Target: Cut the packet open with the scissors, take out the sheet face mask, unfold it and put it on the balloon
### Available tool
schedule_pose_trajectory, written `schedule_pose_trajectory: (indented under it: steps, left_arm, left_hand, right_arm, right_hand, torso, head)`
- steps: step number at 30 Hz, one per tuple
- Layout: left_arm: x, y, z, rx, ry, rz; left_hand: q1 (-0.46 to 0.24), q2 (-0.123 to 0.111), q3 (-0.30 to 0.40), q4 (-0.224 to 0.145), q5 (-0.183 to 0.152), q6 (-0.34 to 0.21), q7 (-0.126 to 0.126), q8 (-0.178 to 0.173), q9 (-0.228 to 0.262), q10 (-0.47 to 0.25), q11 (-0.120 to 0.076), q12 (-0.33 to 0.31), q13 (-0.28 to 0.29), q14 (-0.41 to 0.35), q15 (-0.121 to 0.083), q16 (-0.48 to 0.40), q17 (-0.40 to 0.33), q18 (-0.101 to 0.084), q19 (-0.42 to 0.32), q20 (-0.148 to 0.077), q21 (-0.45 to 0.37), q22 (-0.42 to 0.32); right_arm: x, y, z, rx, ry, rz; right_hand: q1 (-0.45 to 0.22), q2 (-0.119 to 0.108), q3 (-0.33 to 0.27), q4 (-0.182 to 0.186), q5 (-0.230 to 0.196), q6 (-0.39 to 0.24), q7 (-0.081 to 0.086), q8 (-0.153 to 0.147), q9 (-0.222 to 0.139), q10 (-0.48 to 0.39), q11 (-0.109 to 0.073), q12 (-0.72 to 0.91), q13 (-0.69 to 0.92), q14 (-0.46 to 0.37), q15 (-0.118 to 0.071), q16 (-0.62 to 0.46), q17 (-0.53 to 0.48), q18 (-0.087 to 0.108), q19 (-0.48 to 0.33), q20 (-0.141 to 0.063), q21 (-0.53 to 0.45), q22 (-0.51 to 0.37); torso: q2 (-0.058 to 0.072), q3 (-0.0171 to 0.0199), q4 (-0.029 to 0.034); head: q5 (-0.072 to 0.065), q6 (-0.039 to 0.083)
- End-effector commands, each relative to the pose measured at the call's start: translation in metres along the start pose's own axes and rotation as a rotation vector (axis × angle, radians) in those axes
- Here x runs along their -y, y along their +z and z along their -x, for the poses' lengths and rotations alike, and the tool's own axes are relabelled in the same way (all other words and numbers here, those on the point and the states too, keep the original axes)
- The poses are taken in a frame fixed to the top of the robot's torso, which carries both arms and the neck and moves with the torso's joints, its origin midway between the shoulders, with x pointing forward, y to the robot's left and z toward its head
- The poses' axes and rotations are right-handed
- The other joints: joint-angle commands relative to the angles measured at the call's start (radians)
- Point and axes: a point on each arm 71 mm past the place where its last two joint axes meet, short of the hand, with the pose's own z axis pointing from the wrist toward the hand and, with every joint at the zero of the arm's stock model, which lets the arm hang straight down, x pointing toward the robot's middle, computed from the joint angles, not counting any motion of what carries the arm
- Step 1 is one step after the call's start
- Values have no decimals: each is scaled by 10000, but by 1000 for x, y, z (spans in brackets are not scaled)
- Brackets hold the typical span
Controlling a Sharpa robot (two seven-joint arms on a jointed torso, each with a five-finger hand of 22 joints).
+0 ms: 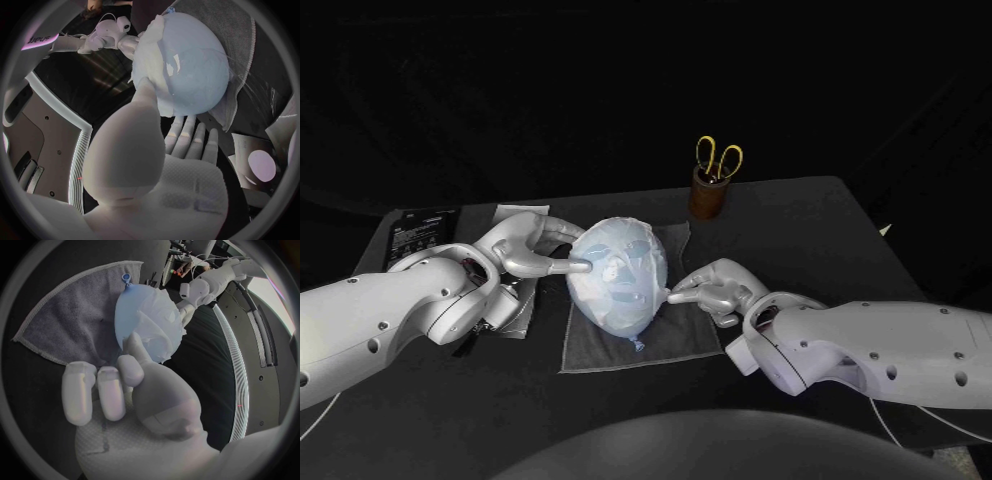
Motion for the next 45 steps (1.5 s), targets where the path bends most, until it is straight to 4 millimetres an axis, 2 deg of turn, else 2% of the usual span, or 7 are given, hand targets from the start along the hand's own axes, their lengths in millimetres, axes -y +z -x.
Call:
schedule_pose_trajectory:
  steps: [1,32,34,35,36,42,45]
  left_arm:
    - [-1,1,-6,-333,-44,57]
    - [-2,0,-5,-309,-39,93]
    - [-2,1,-5,-312,-39,90]
    - [-2,1,-5,-314,-39,90]
    - [-2,1,-5,-315,-39,91]
    - [-2,1,-5,-311,-37,96]
    - [-2,1,-5,-322,-38,86]
  left_hand:
    - [-8,77,53,2,-14,-17,789,64,5,45,9,-50,13,64,6,-48,9,165,-28,20,28,-14]
    - [-11,69,48,3,-14,-21,790,64,1,48,8,-69,12,65,7,-62,9,174,-50,19,24,-31]
    - [-11,69,48,3,-14,-21,790,64,1,48,8,-69,12,65,7,-62,9,174,-50,19,24,-31]
    - [-11,69,48,3,-14,-21,790,64,1,48,8,-69,12,65,7,-62,9,174,-50,19,24,-31]
    - [-11,69,48,3,-14,-21,790,64,1,48,8,-69,12,65,7,-62,9,174,-50,19,24,-31]
    - [-11,69,48,3,-14,-21,790,64,1,48,8,-69,12,65,7,-62,9,174,-50,19,24,-31]
    - [-11,69,48,3,-14,-21,790,64,1,48,8,-69,12,65,7,-62,9,174,-50,19,24,-31]
  right_arm:
    - [1,-1,4,110,-349,130]
    - [19,9,19,-4,-1449,-676]
    - [19,10,19,6,-1390,-642]
    - [19,10,20,46,-1370,-579]
    - [19,11,21,127,-1366,-503]
    - [20,13,27,386,-1481,-353]
    - [20,13,27,280,-1510,-192]
  right_hand:
    - [189,75,366,-269,40,280,-329,234,561,1829,-830,3365,5727,1207,-675,71,2635,73,219,-72,50,1936]
    - [-105,-120,876,-258,36,19,-307,392,1065,1829,-814,3365,5727,1205,-669,66,2626,116,105,-78,-124,1865]
    - [-424,-250,837,-245,29,-217,-233,308,1129,1829,-753,3365,5727,1111,-623,-121,2268,235,-197,-53,-585,1627]
    - [-977,-468,564,-95,-2,-714,-114,18,1063,1651,-648,2904,5393,1039,-546,-260,2025,333,-464,-8,-1000,1411]
    - [-1811,-909,-43,115,30,-1875,345,-644,830,1400,-266,2313,4979,968,-242,-393,1814,404,-742,182,-1447,1179]
    - [-1854,-794,-330,-93,28,-1996,447,-645,856,1238,-155,1939,4719,895,-111,-535,1602,498,-930,386,-1814,986]
    - [-2176,-986,-893,-88,45,-2913,642,-993,710,254,33,-57,3348,463,51,-1258,522,783,-1735,552,-3114,306]
  torso:
    - [2,-4,5]
    - [4,-3,7]
    - [-1,-4,10]
    - [-2,-5,13]
    - [0,-5,18]
    - [2,-9,14]
    - [3,-5,23]
  head:
    - [-14,2]
    - [-34,2]
    - [-29,2]
    - [-24,2]
    - [-26,2]
    - [174,2]
    - [253,2]
